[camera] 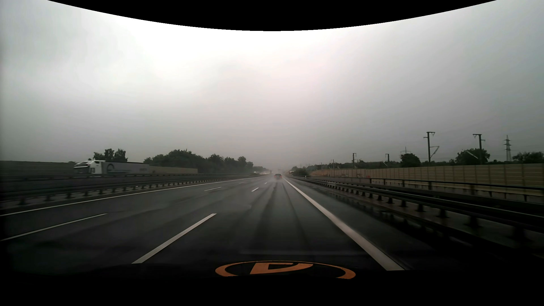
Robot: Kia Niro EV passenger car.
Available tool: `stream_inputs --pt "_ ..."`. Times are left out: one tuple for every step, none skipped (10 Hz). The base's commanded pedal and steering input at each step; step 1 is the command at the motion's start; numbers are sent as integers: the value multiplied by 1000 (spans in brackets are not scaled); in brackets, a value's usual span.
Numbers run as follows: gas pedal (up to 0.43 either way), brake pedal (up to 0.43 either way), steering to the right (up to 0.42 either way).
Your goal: Follow the waypoints while adhering to traffic rules and regulations
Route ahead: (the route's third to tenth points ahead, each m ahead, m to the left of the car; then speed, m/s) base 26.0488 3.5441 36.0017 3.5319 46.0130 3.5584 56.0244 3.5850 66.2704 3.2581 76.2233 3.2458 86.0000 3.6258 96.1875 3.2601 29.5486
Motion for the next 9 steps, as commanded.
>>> stream_inputs --pt "220 0 -2" --pt "220 0 -2" --pt "220 0 -1" --pt "220 0 0" --pt "220 0 -1" --pt "220 0 -1" --pt "220 0 -1" --pt "220 0 -1" --pt "220 0 -1"
